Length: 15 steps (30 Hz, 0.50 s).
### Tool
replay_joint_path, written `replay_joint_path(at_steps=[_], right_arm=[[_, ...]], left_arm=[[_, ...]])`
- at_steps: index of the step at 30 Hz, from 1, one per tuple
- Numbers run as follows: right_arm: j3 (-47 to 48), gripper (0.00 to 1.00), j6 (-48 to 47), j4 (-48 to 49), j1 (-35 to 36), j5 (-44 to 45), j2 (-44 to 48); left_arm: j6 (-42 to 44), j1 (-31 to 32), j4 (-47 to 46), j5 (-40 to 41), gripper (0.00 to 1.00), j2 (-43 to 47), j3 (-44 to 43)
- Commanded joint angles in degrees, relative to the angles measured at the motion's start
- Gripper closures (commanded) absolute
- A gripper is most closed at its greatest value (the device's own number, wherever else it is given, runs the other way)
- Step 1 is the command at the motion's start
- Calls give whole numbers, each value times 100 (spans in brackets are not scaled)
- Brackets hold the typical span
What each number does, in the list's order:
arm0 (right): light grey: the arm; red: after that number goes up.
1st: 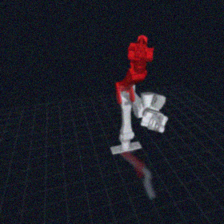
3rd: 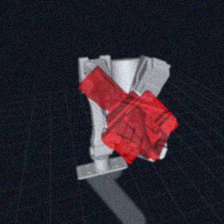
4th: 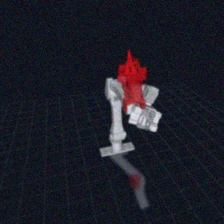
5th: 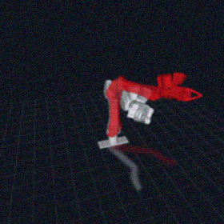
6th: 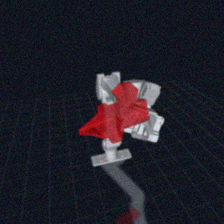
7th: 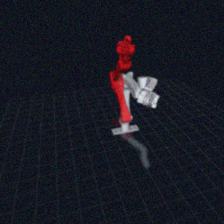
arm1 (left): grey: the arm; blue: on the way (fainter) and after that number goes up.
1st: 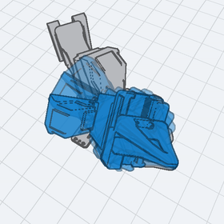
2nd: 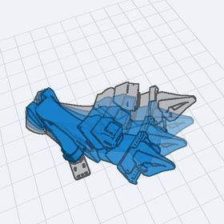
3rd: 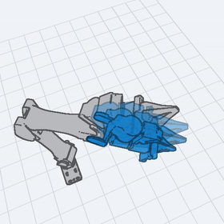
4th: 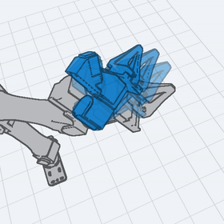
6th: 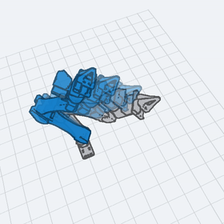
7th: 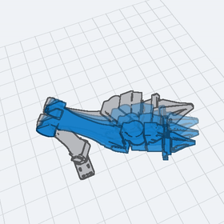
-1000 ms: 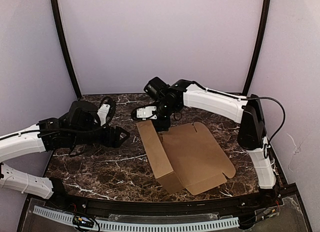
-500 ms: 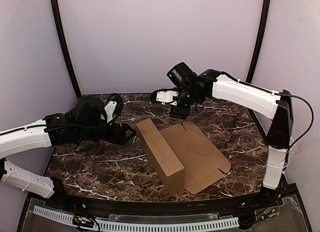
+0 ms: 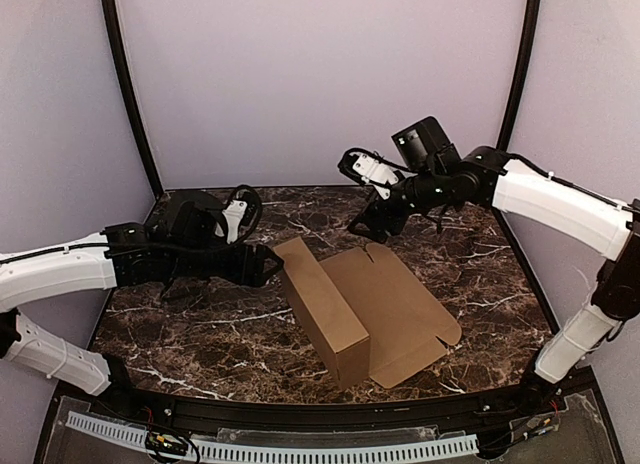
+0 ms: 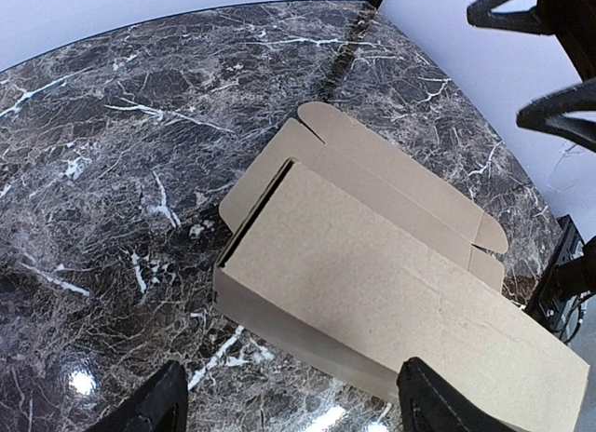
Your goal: Fold the paper box
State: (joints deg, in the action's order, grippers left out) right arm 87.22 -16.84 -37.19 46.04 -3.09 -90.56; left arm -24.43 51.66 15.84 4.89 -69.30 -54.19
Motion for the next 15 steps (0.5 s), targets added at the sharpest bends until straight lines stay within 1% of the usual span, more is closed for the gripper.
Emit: replay_joint_path(at_steps=[1,4,7,9,15], right_arm=[[-606,21,1376,746,-51,-1436,388],[-1044,24,2072,1245,-48,-2128,550],[-1300,28,2659,1561,-31,-2566,499],[-1371,30,3016,1692,-6,-2763,378],[-1279,38,3535,1849,116,-3010,-49]], left_arm=[[14,27,-150,-59,23,-40,-145],[-17,23,-185,11,24,-56,-106],[-55,27,-218,77,25,-23,-33],[-73,28,-235,139,25,16,26],[-102,26,-184,195,26,225,176]])
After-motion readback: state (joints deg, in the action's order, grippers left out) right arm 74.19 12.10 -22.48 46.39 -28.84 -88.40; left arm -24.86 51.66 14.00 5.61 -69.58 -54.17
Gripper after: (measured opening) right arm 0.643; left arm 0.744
